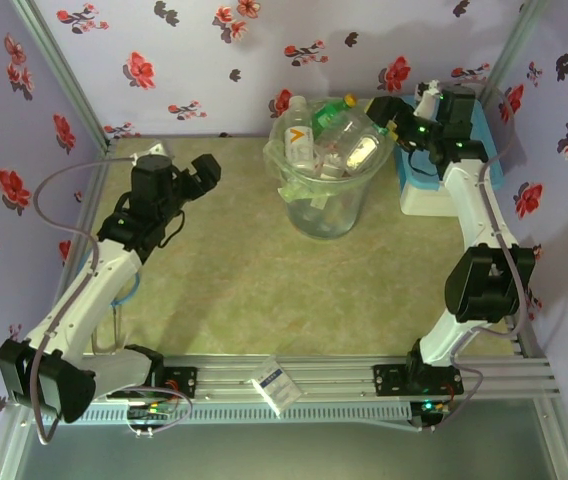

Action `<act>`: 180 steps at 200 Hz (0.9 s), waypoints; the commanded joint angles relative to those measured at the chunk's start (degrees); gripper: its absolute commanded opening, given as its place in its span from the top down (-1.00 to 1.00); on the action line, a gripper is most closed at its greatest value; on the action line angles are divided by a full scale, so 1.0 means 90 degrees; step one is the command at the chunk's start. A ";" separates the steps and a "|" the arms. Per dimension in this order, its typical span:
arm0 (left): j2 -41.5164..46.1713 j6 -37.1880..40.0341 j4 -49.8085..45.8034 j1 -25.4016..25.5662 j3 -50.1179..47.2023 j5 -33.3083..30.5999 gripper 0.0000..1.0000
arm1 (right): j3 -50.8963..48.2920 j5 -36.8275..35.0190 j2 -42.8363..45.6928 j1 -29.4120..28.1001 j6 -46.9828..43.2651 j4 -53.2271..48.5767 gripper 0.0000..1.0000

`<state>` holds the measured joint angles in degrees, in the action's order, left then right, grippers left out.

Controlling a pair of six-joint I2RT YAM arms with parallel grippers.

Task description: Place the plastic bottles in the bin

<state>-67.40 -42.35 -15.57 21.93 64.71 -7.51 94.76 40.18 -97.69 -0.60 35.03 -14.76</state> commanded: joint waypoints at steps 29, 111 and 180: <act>0.0331 -0.0071 -0.0212 -0.0161 -0.0149 -0.0204 -0.95 | -0.0038 0.0386 -0.0421 -0.0607 0.0309 0.0378 -0.98; 0.0678 0.0049 -0.0569 -0.0403 -0.0318 -0.0426 -0.96 | 0.0242 0.0496 -0.0925 -0.1489 0.0618 0.0845 -0.98; 0.0917 0.0326 -0.0690 -0.0587 -0.0455 -0.0567 -0.99 | 0.0461 -0.0577 -0.0338 -0.1227 -0.0369 -0.0301 -0.99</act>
<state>-60.73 -42.19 -21.12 17.45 61.73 -10.55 98.10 40.21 -105.60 -13.74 36.86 -11.70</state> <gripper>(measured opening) 0.988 0.993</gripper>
